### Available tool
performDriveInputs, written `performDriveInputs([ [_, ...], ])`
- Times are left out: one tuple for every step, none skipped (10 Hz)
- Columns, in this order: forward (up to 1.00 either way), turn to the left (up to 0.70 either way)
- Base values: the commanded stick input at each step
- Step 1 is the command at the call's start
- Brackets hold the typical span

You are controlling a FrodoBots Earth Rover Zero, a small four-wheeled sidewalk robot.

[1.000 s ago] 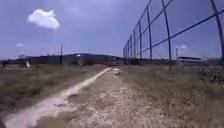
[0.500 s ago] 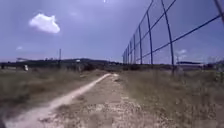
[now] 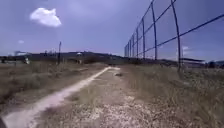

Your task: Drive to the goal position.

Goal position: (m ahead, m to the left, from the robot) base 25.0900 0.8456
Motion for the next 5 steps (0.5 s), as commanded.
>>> performDriveInputs([
  [0.7,0.0],
  [0.7,0.0],
  [0.7,0.0],
  [0.7,0.0],
  [0.7,0.0],
])
